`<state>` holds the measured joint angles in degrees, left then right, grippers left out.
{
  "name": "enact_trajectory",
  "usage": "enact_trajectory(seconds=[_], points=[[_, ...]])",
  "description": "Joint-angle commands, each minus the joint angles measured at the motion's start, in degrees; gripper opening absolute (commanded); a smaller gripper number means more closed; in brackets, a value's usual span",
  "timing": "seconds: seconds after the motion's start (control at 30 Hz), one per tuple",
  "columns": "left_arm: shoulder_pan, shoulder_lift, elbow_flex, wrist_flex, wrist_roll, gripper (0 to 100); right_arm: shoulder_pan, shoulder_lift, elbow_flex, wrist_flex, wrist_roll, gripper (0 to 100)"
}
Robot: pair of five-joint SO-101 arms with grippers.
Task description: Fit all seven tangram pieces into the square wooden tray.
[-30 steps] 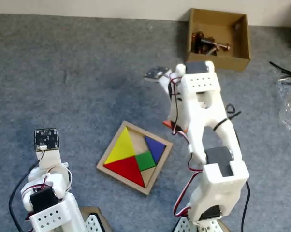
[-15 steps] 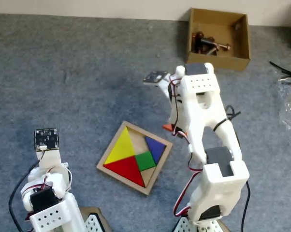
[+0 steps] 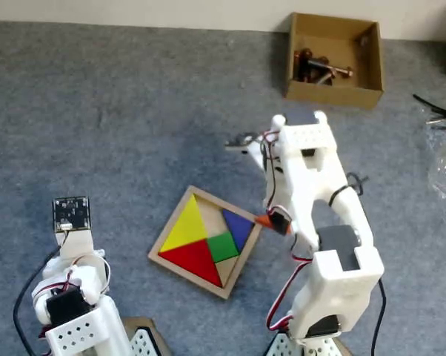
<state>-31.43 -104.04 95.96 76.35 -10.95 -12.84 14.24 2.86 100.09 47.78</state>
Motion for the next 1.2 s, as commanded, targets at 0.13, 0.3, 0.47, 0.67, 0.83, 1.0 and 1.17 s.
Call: enact_trajectory(seconds=[0.13,0.3,0.47,0.67,0.83,1.0,1.17], points=[[0.84,-0.31,1.19,0.26,0.53,1,4.53,-3.74,-0.75,0.92,-3.08,11.6],[0.84,-0.31,1.19,0.26,0.53,1,4.35,-3.74,-0.92,0.84,-3.08,19.0],[0.84,-0.31,1.19,0.26,0.53,1,4.26,-4.00,-1.27,0.13,-3.25,26.9],[0.84,-0.31,1.19,0.26,0.53,1,4.44,-3.91,-3.56,-1.01,-3.34,28.3],[0.84,-0.31,1.19,0.26,0.53,1,4.35,-3.56,-1.98,-0.75,-3.34,28.2],[0.84,-0.31,1.19,0.26,0.53,1,4.18,-3.65,4.53,-0.84,-3.34,27.3],[0.84,-0.31,1.19,0.26,0.53,1,4.18,-3.74,8.75,-0.48,-3.34,20.0]])
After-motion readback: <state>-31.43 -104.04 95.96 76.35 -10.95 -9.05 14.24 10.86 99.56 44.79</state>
